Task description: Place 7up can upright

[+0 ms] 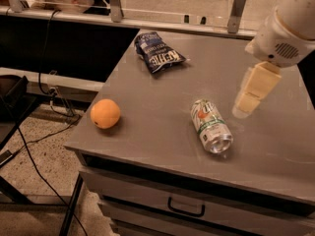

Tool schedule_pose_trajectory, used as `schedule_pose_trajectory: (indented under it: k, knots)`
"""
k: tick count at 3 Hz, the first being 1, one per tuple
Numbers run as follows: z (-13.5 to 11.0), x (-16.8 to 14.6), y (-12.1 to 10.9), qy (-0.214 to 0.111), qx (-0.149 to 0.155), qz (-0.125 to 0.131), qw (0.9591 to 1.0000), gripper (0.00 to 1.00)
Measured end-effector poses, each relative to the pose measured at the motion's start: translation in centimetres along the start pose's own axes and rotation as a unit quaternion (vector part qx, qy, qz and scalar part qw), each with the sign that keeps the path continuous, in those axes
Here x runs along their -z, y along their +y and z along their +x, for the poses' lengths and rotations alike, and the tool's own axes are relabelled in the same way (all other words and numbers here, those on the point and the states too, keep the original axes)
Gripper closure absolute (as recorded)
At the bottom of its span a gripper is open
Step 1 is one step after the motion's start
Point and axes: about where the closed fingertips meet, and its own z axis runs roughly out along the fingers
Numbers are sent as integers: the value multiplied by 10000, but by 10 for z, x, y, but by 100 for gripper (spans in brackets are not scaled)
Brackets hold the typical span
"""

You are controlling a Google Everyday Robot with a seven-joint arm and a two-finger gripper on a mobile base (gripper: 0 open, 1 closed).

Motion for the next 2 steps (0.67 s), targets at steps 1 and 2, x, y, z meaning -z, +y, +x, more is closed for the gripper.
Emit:
schedule_pose_trajectory:
  k: [1, 2]
  knots:
    - [-21, -27, -13, 139, -644, -65, 9978, 0]
    - [-32, -41, -17, 478, -1244, 22, 9911, 0]
